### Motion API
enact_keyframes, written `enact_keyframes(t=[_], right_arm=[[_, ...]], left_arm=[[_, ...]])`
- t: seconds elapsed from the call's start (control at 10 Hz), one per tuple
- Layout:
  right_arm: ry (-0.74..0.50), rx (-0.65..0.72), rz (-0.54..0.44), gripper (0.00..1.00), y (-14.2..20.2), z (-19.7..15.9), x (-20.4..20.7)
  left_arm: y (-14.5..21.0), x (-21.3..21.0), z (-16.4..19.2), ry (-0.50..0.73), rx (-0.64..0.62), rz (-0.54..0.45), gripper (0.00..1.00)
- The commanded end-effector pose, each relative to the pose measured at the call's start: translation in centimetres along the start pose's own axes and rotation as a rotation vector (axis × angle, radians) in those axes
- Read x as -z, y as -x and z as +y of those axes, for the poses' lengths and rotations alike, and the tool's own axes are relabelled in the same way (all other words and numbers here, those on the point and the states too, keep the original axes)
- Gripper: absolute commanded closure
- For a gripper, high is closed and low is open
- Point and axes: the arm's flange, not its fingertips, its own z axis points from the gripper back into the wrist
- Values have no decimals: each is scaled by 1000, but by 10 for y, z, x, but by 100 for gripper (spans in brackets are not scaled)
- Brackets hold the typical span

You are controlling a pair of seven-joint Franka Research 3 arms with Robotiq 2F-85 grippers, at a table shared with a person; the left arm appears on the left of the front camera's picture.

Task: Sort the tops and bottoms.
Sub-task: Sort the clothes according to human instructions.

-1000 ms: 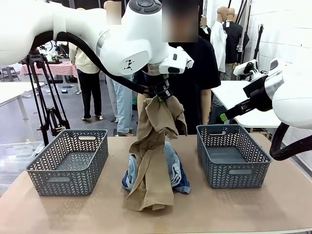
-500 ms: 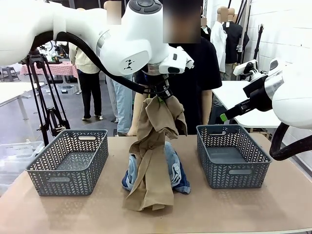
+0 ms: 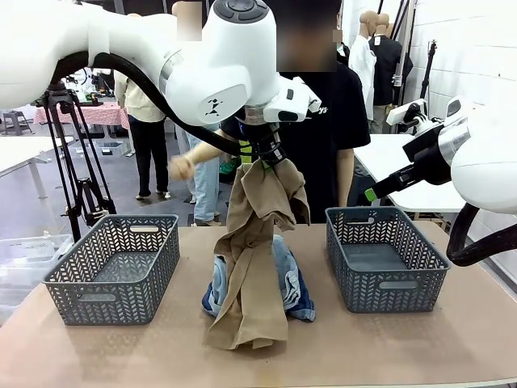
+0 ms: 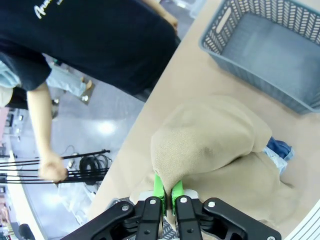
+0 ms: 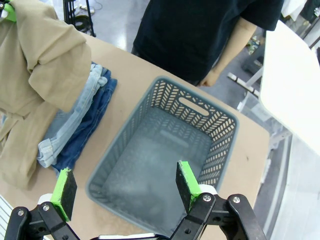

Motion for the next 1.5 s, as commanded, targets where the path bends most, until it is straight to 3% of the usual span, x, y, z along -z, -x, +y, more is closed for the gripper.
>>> enact_keyframes(t=[0.0, 1.4], right_arm=[[-11, -3, 0, 0, 1, -2, 2], [-11, -3, 0, 0, 1, -2, 2]], left_arm=[[1, -6, 4, 13, 11, -6, 100], [1, -6, 4, 13, 11, -6, 100]])
